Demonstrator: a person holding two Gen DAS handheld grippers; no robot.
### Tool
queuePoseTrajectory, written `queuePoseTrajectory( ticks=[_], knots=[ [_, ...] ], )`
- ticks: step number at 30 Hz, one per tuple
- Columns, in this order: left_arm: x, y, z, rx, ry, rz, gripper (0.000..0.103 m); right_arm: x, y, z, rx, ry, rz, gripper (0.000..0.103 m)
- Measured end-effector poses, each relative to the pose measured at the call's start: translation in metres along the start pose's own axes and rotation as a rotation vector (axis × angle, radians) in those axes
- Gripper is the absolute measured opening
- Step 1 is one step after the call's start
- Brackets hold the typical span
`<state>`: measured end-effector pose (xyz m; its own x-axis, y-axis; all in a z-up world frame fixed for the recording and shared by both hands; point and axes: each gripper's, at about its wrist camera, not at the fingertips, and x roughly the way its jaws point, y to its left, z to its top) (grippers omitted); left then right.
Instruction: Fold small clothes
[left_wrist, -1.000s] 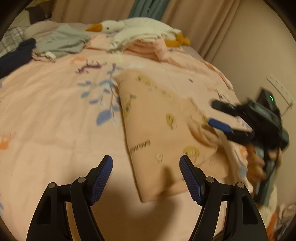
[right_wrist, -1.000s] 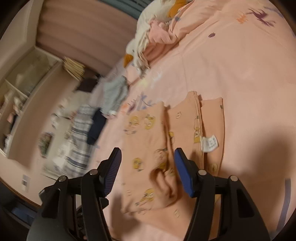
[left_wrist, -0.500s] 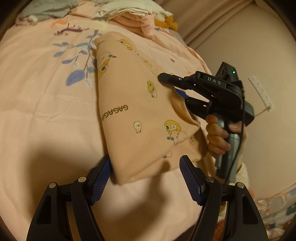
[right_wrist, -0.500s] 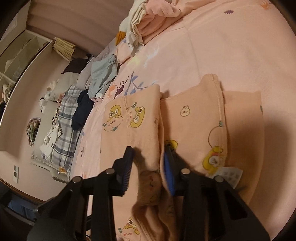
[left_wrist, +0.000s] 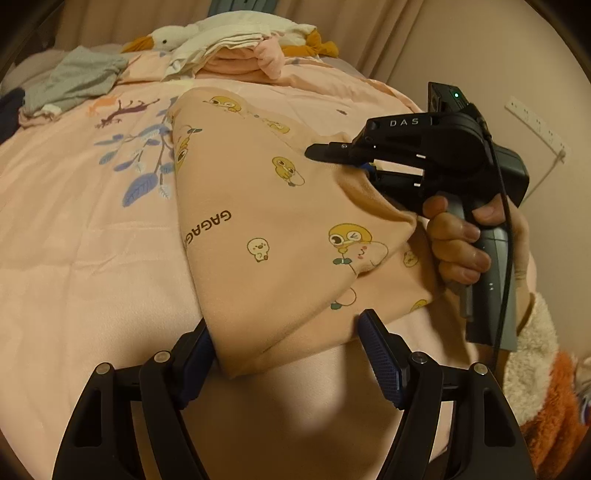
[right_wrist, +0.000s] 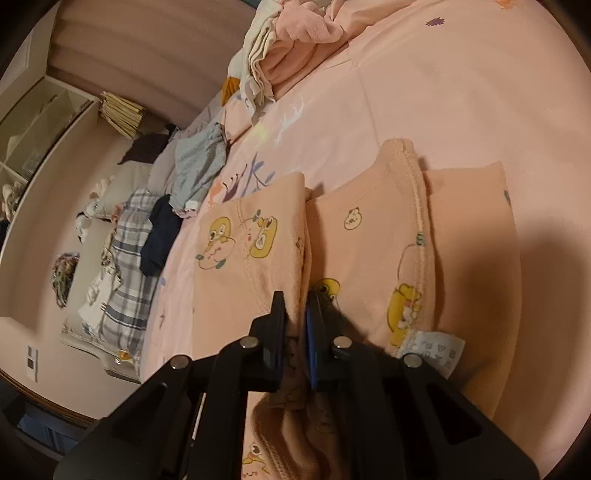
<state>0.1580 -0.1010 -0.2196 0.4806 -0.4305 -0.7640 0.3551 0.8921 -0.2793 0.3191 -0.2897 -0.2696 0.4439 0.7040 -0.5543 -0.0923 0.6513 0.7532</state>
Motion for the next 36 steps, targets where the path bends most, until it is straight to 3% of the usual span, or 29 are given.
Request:
queuePoseTrajectory(
  ticks=[4,9,14,19,20,22,25,28,32,36],
  knots=[
    [0.001,0.004,0.0,-0.006,-0.001,-0.012,0.073,0.0,-0.001,-0.001,0.013,-0.005,0.008,0.01],
    [0.002,0.02,0.008,-0.073,-0.001,-0.088,0.074,-0.001,0.0,-0.001,0.028,-0.021,0.021,0.01],
    [-0.001,0.034,0.007,-0.158,-0.008,-0.154,0.074,-0.029,0.004,0.0,0.066,-0.111,0.19,0.009],
    [0.0,0.03,0.009,-0.163,0.012,-0.111,0.072,-0.07,0.007,-0.006,0.076,-0.234,0.258,0.009],
    [-0.001,0.028,0.009,-0.161,0.013,-0.095,0.071,-0.075,0.004,-0.008,0.084,-0.242,0.244,0.009],
    [-0.001,0.023,0.008,-0.154,0.016,-0.016,0.055,-0.081,-0.009,-0.014,0.134,-0.23,0.174,0.009],
    [-0.004,0.013,0.006,-0.125,0.022,0.081,0.046,-0.083,-0.027,-0.022,0.198,-0.221,0.161,0.009],
    [-0.009,0.009,0.004,-0.102,0.031,0.095,0.036,-0.09,-0.02,-0.026,0.177,-0.212,0.124,0.009],
    [-0.013,0.01,0.003,-0.089,0.065,0.076,0.033,-0.108,-0.01,-0.03,0.111,-0.23,0.057,0.01],
    [-0.024,0.008,-0.001,-0.061,0.047,0.062,0.033,-0.104,-0.021,-0.033,0.111,-0.179,-0.242,0.022]
  ],
)
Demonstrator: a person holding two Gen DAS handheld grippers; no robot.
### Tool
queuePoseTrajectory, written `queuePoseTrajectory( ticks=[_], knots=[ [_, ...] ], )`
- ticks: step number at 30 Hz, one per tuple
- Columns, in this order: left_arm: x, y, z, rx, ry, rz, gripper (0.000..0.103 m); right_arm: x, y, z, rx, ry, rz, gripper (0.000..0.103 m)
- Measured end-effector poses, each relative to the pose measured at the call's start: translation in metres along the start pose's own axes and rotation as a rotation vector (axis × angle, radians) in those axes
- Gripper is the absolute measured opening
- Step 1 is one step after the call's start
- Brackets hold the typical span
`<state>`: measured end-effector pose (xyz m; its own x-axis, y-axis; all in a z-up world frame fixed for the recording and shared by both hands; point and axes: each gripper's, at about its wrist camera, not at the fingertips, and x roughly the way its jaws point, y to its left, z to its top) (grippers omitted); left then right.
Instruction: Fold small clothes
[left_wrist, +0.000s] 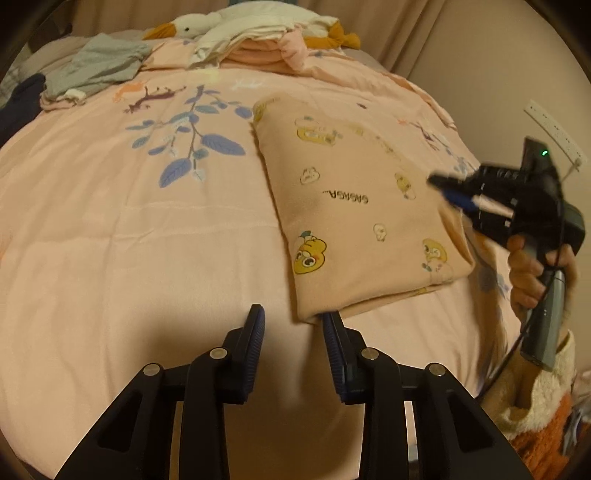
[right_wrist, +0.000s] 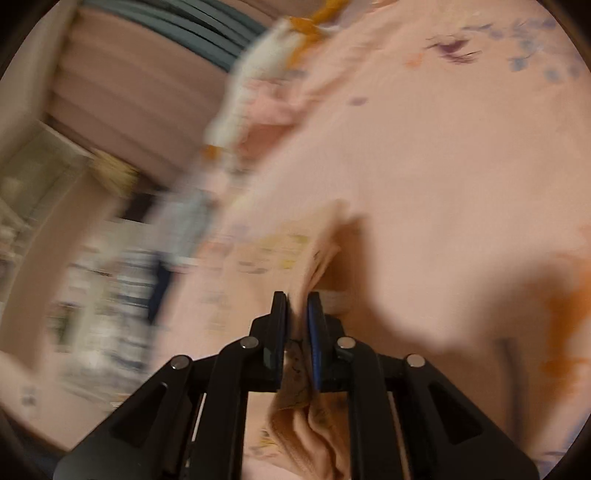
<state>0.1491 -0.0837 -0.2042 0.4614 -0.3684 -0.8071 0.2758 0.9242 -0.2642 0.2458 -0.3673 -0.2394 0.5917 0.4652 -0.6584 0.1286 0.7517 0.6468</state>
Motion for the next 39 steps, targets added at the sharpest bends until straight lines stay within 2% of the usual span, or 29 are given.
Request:
queuePoseTrajectory(
  ticks=[2,3,4,5,6,7,8,9,10,11,12,13,14,16,19,20,21,23,27,30,32,34,37,38,39],
  knots=[
    [-0.009,0.002,0.001,0.0,-0.033,-0.005,0.033,-0.004,-0.007,-0.002,0.035,0.039,0.035,0.027],
    [-0.014,0.003,0.002,0.0,-0.059,-0.02,0.033,-0.012,-0.006,-0.003,0.031,0.057,0.062,0.037],
    [-0.019,0.003,0.002,0.001,-0.086,-0.032,0.033,-0.018,-0.003,-0.004,0.003,0.064,0.052,0.046],
    [-0.024,0.004,0.004,0.003,-0.12,-0.034,0.033,-0.023,0.003,-0.006,-0.042,0.076,0.028,0.068],
    [-0.026,0.004,0.005,0.003,-0.145,-0.027,0.033,-0.028,0.009,-0.011,-0.095,0.093,-0.006,0.08],
    [-0.029,0.004,0.006,-0.002,-0.166,-0.012,0.033,-0.03,0.014,-0.016,-0.146,0.103,-0.032,0.08],
    [-0.031,0.005,0.008,-0.013,-0.175,-0.008,0.033,-0.031,0.018,-0.021,-0.179,0.11,-0.041,0.074],
    [-0.032,0.006,0.009,-0.023,-0.176,-0.02,0.033,-0.03,0.018,-0.025,-0.193,0.123,-0.025,0.055],
    [-0.034,0.008,0.011,-0.035,-0.183,-0.042,0.033,-0.027,0.018,-0.03,-0.214,0.156,0.013,0.043],
    [-0.036,0.009,0.013,-0.051,-0.196,-0.069,0.033,-0.022,0.017,-0.033,-0.239,0.188,0.035,0.024],
    [-0.036,0.009,0.015,-0.061,-0.206,-0.083,0.033,-0.019,0.016,-0.036,-0.261,0.204,0.02,0.014],
    [-0.034,0.006,0.016,-0.05,-0.212,-0.078,0.033,-0.016,0.016,-0.039,-0.282,0.196,-0.044,0.011],
    [-0.031,0.001,0.016,-0.023,-0.221,-0.058,0.033,-0.012,0.017,-0.041,-0.31,0.185,-0.127,0.011],
    [-0.02,-0.005,0.015,0.013,-0.218,-0.004,0.033,-0.006,0.015,-0.041,-0.315,0.209,-0.172,0.011],
    [0.012,-0.005,0.012,0.02,-0.096,0.015,0.033,-0.012,0.012,-0.036,-0.277,0.235,-0.226,0.017],
    [0.021,-0.003,0.011,0.007,-0.056,0.022,0.033,-0.018,0.015,-0.035,-0.287,0.219,-0.249,0.017],
    [0.025,-0.003,0.009,0.005,-0.047,0.04,0.033,-0.026,0.019,-0.034,-0.301,0.194,-0.262,0.017],
    [0.021,-0.007,0.007,0.031,-0.056,0.069,0.033,-0.044,0.028,-0.029,-0.316,0.13,-0.252,0.018],
    [0.019,-0.017,0.001,0.099,-0.042,0.122,0.033,-0.054,0.039,-0.025,-0.363,0.04,-0.136,0.018],
    [0.018,-0.016,0.0,0.099,-0.023,0.128,0.033,-0.025,0.032,-0.023,-0.295,0.13,-0.161,0.018],
    [0.012,-0.007,0.003,0.045,-0.004,0.091,0.033,-0.01,0.025,-0.027,-0.287,0.165,-0.179,0.016],
    [0.005,-0.002,0.005,0.003,-0.001,0.051,0.033,0.0,0.014,-0.038,-0.32,0.21,-0.232,0.016],
    [-0.016,0.0,0.018,-0.011,-0.073,0.063,0.033,-0.009,0.005,-0.032,-0.235,0.251,-0.226,0.013],
    [-0.02,-0.003,0.024,0.006,-0.096,0.073,0.033,-0.019,0.01,-0.03,-0.252,0.246,-0.263,0.018],
    [-0.026,-0.007,0.033,0.027,-0.124,0.078,0.033,-0.03,0.019,-0.027,-0.295,0.206,-0.303,0.02]
  ],
)
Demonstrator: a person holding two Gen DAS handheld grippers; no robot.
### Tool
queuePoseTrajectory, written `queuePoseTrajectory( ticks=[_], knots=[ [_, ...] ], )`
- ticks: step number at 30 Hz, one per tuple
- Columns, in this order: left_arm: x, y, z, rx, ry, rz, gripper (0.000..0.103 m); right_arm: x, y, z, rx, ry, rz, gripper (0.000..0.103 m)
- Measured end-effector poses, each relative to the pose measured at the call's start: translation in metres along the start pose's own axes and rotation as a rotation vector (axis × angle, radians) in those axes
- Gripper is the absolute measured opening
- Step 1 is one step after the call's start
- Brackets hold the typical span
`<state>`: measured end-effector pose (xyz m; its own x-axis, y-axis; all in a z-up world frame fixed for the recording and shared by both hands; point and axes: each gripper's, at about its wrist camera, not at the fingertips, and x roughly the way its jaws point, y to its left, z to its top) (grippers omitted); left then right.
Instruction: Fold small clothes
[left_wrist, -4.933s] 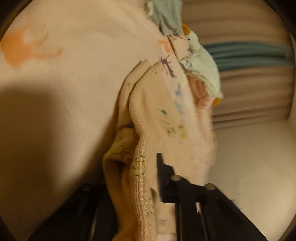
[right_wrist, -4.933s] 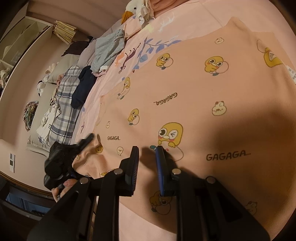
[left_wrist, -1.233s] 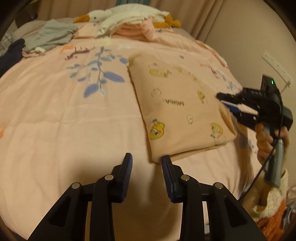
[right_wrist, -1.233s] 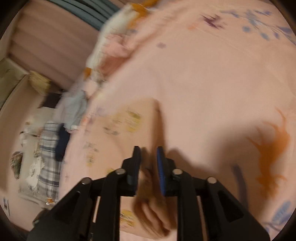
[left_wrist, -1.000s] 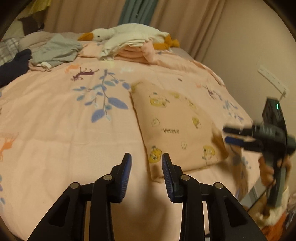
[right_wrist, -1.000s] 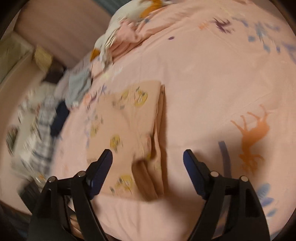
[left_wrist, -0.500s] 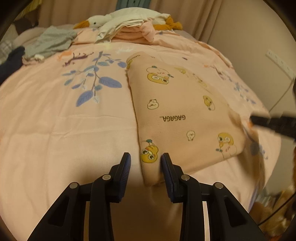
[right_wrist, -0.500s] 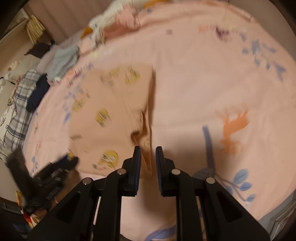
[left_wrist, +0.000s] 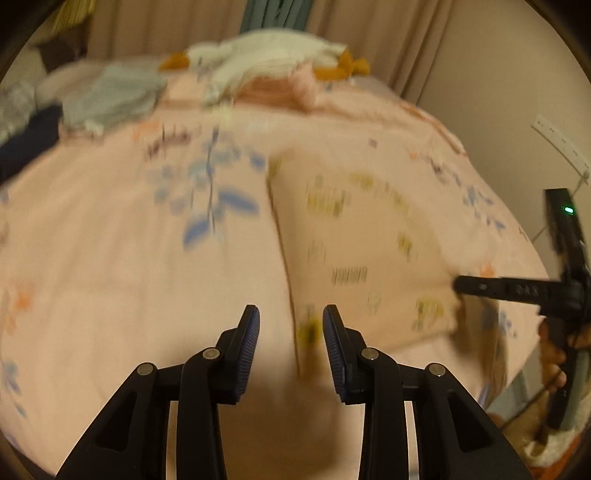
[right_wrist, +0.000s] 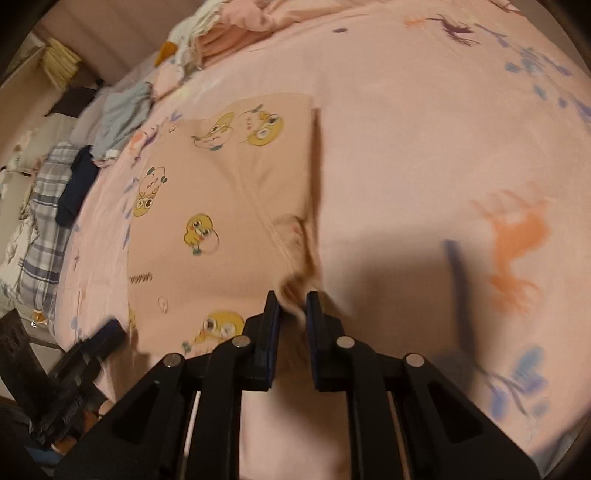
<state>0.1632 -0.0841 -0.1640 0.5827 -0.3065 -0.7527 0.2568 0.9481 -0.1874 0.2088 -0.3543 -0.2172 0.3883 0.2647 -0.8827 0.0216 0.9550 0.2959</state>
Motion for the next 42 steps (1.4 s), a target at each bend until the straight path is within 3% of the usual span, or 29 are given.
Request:
queuePoseTrajectory(
  ticks=[2,4,7,9,11,15,17,19,22,23,24,25,27,28,29,30,32,34,38,40,42],
  knots=[
    [-0.002,-0.009,0.024,0.029,-0.054,-0.018,0.033,-0.023,0.011,0.007,-0.072,-0.123,-0.044,0.02],
    [0.01,-0.016,0.043,0.053,-0.066,-0.067,0.033,-0.027,0.015,0.024,-0.075,-0.144,-0.001,0.02],
    [0.055,-0.017,0.061,0.031,0.048,-0.112,0.033,-0.003,0.023,0.054,-0.056,-0.105,0.029,0.02],
    [0.084,-0.009,0.051,-0.026,0.132,-0.146,0.033,0.031,0.03,0.063,-0.099,-0.048,0.052,0.019],
    [0.102,-0.005,0.042,-0.025,0.152,-0.127,0.03,0.063,0.035,0.063,-0.087,0.046,0.045,0.014],
    [0.096,-0.002,0.045,-0.043,0.143,-0.105,0.026,0.057,0.015,0.07,-0.012,0.012,0.135,0.013],
    [0.094,0.001,0.043,-0.053,0.137,-0.107,0.025,0.051,0.011,0.076,0.022,-0.028,0.124,0.017],
    [0.093,0.001,0.042,-0.055,0.138,-0.094,0.024,0.051,0.016,0.085,0.028,-0.048,0.124,0.02],
    [0.089,-0.003,0.04,-0.051,0.131,-0.064,0.024,0.061,0.031,0.101,0.016,-0.058,0.191,0.02],
    [0.087,-0.004,0.039,-0.047,0.127,-0.053,0.024,0.069,0.038,0.105,0.0,-0.052,0.201,0.019],
    [0.087,-0.002,0.039,-0.049,0.126,-0.049,0.024,0.077,0.038,0.105,-0.009,-0.051,0.18,0.009],
    [0.087,0.0,0.039,-0.054,0.127,-0.042,0.024,0.086,0.033,0.102,0.003,-0.055,0.143,0.006],
    [0.087,0.004,0.039,-0.058,0.129,0.014,0.024,0.086,0.021,0.102,0.11,-0.06,0.206,0.005],
    [0.088,0.008,0.039,-0.059,0.131,0.062,0.04,0.081,0.015,0.103,0.152,-0.056,0.221,0.005],
    [0.087,0.014,0.038,-0.085,0.126,0.102,0.049,0.074,0.011,0.101,0.181,-0.063,0.22,0.007],
    [0.084,0.019,0.037,-0.119,0.121,0.101,0.053,0.065,0.009,0.097,0.197,-0.083,0.21,0.017],
    [0.075,0.03,0.038,-0.194,0.129,0.023,0.052,0.046,0.011,0.086,0.192,-0.122,0.185,0.017],
    [0.062,0.034,0.041,-0.216,0.117,-0.059,0.052,0.029,0.019,0.075,0.158,-0.123,0.215,0.017],
    [0.033,0.014,0.039,-0.143,0.041,-0.111,0.052,0.009,0.041,0.052,0.034,-0.111,0.185,0.02],
    [0.025,-0.008,0.033,-0.077,0.036,-0.204,0.051,0.012,0.041,0.039,0.028,-0.077,0.142,0.02],
    [0.029,-0.026,0.023,-0.026,0.069,-0.251,0.048,0.021,0.032,0.029,0.05,-0.045,0.153,0.018]
  ],
)
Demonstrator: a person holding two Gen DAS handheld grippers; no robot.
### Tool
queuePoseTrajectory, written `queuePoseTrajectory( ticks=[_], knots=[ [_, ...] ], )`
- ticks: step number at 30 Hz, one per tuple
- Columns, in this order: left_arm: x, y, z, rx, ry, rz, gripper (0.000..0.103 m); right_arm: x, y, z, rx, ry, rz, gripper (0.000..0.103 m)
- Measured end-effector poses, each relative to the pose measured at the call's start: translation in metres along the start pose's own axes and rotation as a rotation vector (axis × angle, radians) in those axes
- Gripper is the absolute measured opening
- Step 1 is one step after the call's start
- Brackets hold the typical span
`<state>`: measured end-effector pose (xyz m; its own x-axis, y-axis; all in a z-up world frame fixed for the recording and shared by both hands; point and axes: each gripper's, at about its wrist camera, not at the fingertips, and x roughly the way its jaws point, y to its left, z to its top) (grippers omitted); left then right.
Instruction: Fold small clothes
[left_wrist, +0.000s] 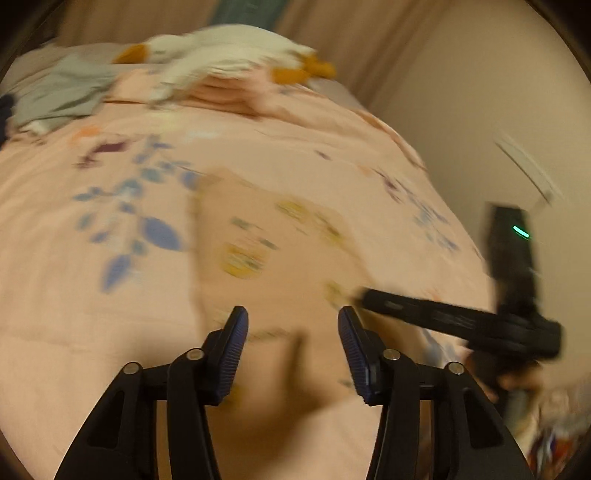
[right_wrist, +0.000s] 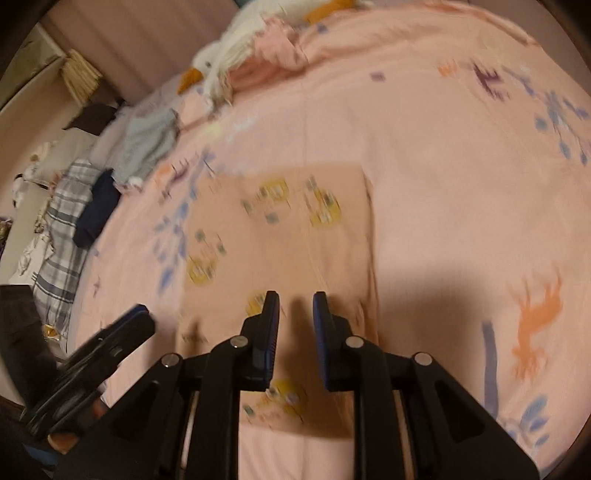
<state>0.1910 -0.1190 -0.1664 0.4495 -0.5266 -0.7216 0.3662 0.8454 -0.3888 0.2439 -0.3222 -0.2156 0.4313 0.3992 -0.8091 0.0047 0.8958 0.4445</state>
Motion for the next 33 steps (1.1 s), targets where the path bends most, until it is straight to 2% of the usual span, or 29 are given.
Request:
queuePoseTrajectory(
  ticks=[1,3,4,6,14,18,23,33],
  knots=[
    [0.011,-0.006,-0.006,0.022,0.048,0.007,0.046,0.006,-0.007,-0.004,0.015,0.008,-0.007,0.016],
    [0.037,-0.006,-0.019,0.028,0.164,0.08,0.04,0.013,-0.023,-0.008,0.071,0.027,-0.025,0.008],
    [0.047,-0.003,-0.025,0.02,0.196,0.097,0.04,0.012,-0.029,-0.008,0.092,0.023,-0.004,0.006],
    [0.046,0.0,-0.031,0.019,0.147,0.081,0.04,0.007,-0.033,-0.012,0.088,0.023,0.012,0.006],
    [0.033,0.02,-0.039,-0.05,0.133,0.006,0.04,0.003,-0.042,-0.027,0.067,0.031,0.006,0.006],
    [0.03,0.015,-0.041,-0.04,0.129,0.025,0.04,0.004,-0.046,-0.027,0.09,0.036,0.028,0.006],
    [0.032,0.002,-0.043,0.024,0.127,0.065,0.04,0.007,-0.042,-0.028,0.077,0.04,0.022,0.008],
    [0.029,0.006,-0.047,0.013,0.093,0.049,0.04,0.008,-0.043,-0.027,0.08,0.047,0.034,0.009]
  ],
)
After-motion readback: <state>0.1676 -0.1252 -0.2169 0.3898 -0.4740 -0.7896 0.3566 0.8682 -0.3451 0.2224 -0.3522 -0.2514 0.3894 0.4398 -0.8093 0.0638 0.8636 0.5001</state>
